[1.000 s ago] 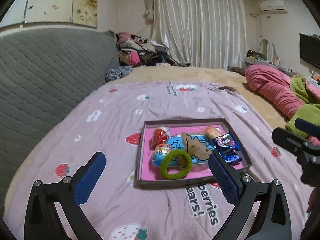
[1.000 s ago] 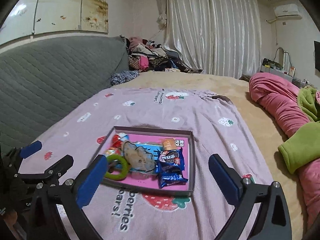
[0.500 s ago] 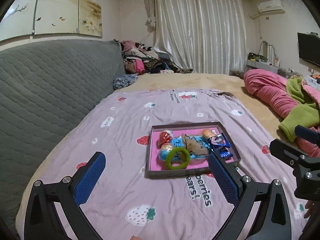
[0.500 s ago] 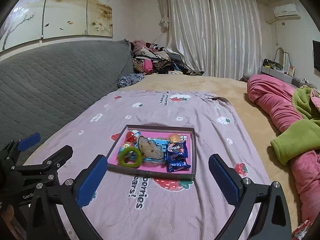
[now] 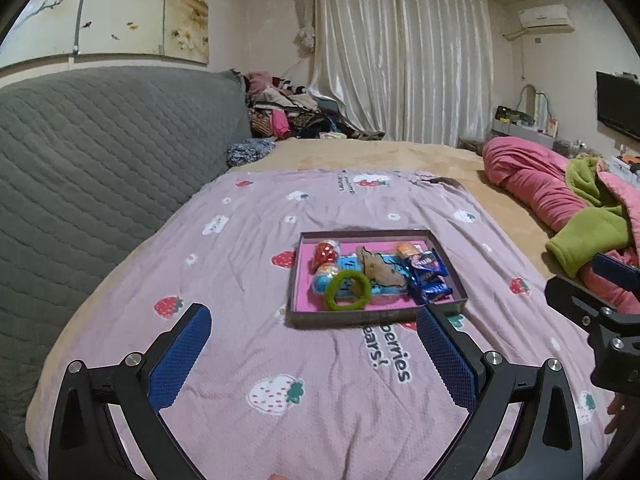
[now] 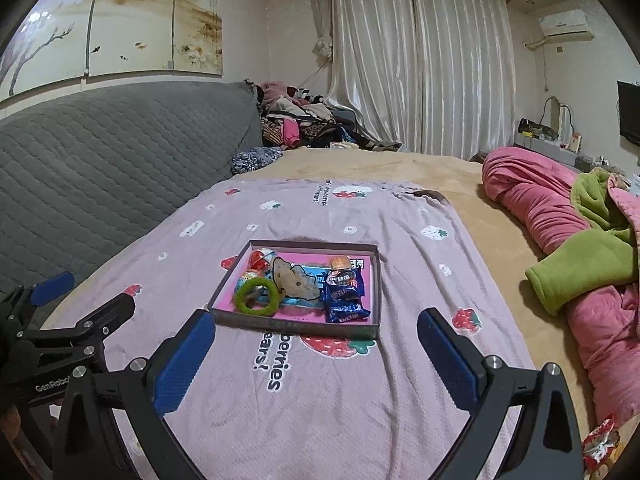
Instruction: Organize objects
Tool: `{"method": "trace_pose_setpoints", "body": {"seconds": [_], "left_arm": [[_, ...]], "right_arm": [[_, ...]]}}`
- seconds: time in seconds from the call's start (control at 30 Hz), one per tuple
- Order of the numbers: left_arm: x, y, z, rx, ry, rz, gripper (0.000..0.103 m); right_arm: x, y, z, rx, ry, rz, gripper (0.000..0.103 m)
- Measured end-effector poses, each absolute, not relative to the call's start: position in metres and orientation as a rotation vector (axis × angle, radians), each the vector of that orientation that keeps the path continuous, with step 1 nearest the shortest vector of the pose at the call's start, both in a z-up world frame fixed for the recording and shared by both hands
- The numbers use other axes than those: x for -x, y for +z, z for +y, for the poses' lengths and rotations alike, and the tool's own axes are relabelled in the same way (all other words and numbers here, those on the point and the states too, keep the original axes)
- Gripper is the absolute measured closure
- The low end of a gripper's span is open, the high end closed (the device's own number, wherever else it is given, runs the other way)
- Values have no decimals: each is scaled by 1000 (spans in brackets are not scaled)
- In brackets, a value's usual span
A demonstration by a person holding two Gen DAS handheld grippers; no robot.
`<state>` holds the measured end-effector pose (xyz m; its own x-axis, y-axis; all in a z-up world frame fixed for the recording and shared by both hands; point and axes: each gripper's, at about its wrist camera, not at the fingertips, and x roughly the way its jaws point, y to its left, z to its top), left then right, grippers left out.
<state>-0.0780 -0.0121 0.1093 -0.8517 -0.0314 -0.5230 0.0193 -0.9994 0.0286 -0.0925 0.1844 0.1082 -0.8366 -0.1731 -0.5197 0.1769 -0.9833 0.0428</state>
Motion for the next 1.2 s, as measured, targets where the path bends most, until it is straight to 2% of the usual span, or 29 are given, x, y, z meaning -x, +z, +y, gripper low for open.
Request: {"method": "trace_pose_setpoints", "body": {"seconds": [0.43, 1.2], "left_arm": [[66, 80, -3, -870, -3014, -44, 1], [78, -14, -8, -1008, -2985, -29, 1]], "right_arm": [[76, 86, 193, -812, -2854, -19, 1], [79, -9, 194, -979, -2827, -3, 1]]}}
